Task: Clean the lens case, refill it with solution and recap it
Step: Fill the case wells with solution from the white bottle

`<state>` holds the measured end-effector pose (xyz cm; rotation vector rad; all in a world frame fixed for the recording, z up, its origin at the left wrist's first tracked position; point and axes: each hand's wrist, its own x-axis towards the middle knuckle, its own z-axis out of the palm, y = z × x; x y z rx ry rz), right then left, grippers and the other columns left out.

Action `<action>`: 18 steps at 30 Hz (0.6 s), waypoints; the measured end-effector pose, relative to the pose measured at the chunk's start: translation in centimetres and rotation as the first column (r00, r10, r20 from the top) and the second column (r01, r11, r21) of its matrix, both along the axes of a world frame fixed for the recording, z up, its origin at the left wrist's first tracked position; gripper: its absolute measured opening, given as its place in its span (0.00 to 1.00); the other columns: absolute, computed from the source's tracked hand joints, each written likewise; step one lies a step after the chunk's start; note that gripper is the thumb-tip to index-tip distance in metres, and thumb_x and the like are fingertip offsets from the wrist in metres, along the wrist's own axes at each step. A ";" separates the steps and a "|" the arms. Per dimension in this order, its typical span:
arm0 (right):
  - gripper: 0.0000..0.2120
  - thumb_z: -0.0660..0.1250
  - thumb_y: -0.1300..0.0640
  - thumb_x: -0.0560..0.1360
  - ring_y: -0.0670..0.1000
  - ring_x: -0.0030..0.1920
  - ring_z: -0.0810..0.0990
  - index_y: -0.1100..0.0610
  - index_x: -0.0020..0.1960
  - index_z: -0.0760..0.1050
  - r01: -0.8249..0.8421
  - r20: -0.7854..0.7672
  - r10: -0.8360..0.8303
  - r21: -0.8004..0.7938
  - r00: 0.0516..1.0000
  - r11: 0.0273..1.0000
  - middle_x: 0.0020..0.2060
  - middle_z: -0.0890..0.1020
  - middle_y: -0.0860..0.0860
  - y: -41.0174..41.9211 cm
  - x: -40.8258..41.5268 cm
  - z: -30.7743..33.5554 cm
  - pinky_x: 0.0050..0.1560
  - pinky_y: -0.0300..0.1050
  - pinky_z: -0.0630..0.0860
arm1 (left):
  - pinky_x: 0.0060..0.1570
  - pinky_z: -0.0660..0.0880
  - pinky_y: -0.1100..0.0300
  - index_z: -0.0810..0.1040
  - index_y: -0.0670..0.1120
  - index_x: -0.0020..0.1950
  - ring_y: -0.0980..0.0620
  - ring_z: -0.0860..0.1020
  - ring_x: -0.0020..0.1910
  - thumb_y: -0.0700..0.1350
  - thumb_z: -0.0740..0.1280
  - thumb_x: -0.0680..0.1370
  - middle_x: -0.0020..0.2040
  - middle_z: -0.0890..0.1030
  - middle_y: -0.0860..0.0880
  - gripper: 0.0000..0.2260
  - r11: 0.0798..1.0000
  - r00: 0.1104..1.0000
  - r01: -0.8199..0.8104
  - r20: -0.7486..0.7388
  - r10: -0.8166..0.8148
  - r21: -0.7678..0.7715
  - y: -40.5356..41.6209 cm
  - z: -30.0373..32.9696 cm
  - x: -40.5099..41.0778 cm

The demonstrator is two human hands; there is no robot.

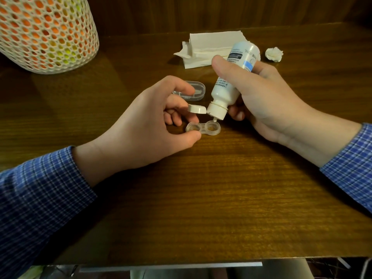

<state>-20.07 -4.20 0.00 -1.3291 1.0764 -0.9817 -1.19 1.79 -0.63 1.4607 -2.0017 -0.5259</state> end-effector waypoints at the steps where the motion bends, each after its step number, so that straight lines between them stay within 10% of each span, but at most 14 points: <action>1: 0.13 0.72 0.40 0.76 0.44 0.27 0.76 0.48 0.52 0.77 -0.002 -0.003 0.002 -0.004 1.000 1.000 0.30 0.83 0.44 0.0 0.0 0.0 0.23 0.35 0.70 | 0.47 0.80 0.62 0.73 0.47 0.70 0.56 0.82 0.46 0.53 0.77 0.68 0.46 0.85 0.56 0.32 1.000 1.000 -0.003 0.003 0.003 -0.001 0.0 0.0 0.0; 18: 0.13 0.72 0.41 0.76 0.43 0.27 0.76 0.49 0.53 0.77 -0.011 -0.041 0.010 -0.024 0.999 1.000 0.29 0.83 0.43 0.1 0.0 0.0 0.24 0.35 0.70 | 0.47 0.80 0.62 0.73 0.47 0.69 0.56 0.82 0.45 0.51 0.79 0.69 0.46 0.84 0.56 0.31 1.000 1.000 -0.015 0.010 0.015 0.003 0.1 0.0 0.0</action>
